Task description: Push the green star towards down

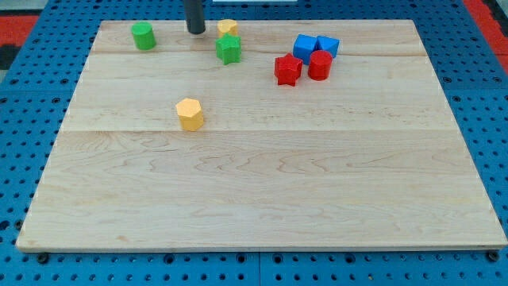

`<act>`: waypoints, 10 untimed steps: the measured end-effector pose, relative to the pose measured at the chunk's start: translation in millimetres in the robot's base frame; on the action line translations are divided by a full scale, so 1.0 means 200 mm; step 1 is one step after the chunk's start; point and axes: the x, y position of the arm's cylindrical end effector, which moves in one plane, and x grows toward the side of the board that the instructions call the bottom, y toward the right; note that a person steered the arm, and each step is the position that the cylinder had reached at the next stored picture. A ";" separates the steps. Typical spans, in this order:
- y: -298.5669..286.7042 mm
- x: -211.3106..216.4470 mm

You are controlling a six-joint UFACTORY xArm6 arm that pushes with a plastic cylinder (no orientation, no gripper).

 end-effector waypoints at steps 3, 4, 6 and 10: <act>-0.07 0.00; -0.05 0.10; 0.21 0.10; 0.24 0.49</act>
